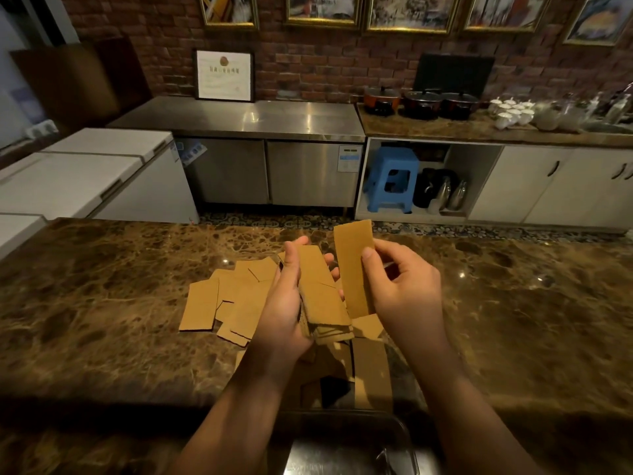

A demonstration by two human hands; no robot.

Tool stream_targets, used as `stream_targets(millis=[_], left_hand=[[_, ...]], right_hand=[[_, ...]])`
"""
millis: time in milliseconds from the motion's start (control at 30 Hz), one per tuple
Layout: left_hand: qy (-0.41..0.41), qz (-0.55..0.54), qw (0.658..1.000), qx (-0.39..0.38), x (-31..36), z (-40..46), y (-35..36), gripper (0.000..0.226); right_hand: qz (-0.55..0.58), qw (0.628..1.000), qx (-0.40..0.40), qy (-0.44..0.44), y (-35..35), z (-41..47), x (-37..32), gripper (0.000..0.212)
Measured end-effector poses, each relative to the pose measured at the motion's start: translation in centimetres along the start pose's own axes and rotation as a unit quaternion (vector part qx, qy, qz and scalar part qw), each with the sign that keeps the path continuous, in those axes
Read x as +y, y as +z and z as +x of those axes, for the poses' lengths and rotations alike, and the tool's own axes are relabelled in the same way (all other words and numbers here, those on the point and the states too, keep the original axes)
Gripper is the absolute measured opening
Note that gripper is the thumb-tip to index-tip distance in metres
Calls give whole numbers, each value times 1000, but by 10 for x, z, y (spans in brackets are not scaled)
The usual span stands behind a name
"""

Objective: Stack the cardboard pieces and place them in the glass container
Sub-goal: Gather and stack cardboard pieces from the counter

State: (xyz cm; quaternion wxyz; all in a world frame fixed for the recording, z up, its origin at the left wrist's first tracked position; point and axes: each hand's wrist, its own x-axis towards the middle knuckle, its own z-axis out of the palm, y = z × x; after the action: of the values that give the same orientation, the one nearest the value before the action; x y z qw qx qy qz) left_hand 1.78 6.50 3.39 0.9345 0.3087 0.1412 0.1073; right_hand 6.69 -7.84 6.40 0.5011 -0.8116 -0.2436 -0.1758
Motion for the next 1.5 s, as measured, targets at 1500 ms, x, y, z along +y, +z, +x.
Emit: stream_targets(millis=[1500], left_hand=[[79, 79, 992, -62, 17, -5, -11, 60]], right_hand=[[358, 866, -89, 336, -17, 17, 1, 14]])
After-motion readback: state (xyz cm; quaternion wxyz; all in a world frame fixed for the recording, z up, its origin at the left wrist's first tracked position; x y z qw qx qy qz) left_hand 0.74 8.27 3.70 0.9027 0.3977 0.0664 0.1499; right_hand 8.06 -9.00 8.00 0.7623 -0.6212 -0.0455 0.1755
